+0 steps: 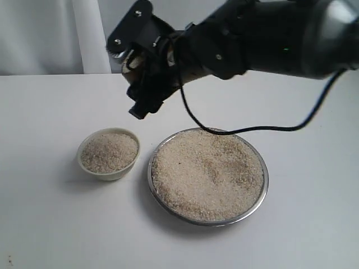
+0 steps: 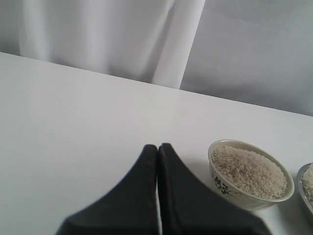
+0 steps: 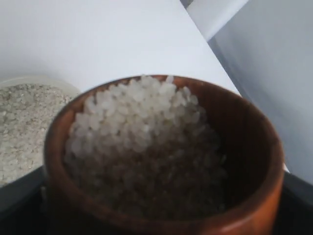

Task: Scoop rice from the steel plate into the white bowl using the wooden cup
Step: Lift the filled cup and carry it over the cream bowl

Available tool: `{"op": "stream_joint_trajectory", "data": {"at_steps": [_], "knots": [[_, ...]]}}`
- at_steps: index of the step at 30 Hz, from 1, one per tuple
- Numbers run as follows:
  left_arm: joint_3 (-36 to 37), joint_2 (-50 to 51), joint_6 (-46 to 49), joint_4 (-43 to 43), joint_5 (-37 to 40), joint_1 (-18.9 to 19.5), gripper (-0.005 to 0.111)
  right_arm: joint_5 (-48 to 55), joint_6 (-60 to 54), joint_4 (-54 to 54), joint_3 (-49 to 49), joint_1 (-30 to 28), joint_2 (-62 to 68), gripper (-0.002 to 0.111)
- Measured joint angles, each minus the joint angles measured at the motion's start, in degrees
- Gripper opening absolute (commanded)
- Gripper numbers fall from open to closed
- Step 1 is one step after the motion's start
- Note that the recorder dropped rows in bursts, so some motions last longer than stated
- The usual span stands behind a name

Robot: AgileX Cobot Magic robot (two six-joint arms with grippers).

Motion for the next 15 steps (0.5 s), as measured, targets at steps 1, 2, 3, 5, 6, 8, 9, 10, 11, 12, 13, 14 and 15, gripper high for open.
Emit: {"op": "stream_joint_trajectory", "data": {"at_steps": [1, 2, 3, 5, 6, 8, 9, 10, 11, 12, 13, 14, 15], "knots": [[0.0, 0.0, 0.0, 0.0, 0.0, 0.0, 0.0, 2.0, 0.0, -1.2, -2.8, 0.9, 1.9, 0.0], [0.0, 0.0, 0.0, 0.0, 0.0, 0.0, 0.0, 4.1, 0.0, -2.4, -5.6, 1.6, 3.9, 0.0], [0.0, 0.0, 0.0, 0.0, 0.0, 0.0, 0.0, 5.9, 0.0, -3.4, -7.8, 2.4, 5.9, 0.0], [0.0, 0.0, 0.0, 0.0, 0.0, 0.0, 0.0, 10.2, 0.7, -6.2, -13.1, 3.9, 10.2, 0.0], [0.0, 0.0, 0.0, 0.0, 0.0, 0.0, 0.0, 11.8, 1.0, -7.7, -15.2, 4.4, 11.9, 0.0], [0.0, 0.0, 0.0, 0.0, 0.0, 0.0, 0.0, 15.4, 1.3, -10.4, -20.1, 5.7, 15.9, 0.0], [0.0, 0.0, 0.0, 0.0, 0.0, 0.0, 0.0, 16.6, 1.4, -11.4, -22.3, 6.1, 17.4, 0.0], [0.0, 0.0, 0.0, 0.0, 0.0, 0.0, 0.0, 18.0, 1.4, -12.6, -24.5, 6.6, 19.3, 0.0], [0.0, 0.0, 0.0, 0.0, 0.0, 0.0, 0.0, 19.4, 1.4, -13.8, -26.5, 7.2, 21.0, 0.0], [0.0, 0.0, 0.0, 0.0, 0.0, 0.0, 0.0, 20.7, 1.4, -14.8, -28.0, 7.7, 22.4, 0.0], [0.0, 0.0, 0.0, 0.0, 0.0, 0.0, 0.0, 21.9, 1.4, -16.4, -30.2, 8.2, 24.0, 0.0], [0.0, 0.0, 0.0, 0.0, 0.0, 0.0, 0.0, 23.2, 1.4, -17.4, -31.4, 8.6, 25.4, 0.0], [0.0, 0.0, 0.0, 0.0, 0.0, 0.0, 0.0, 24.1, 1.4, -18.7, -32.5, 8.9, 26.4, 0.0]]}}
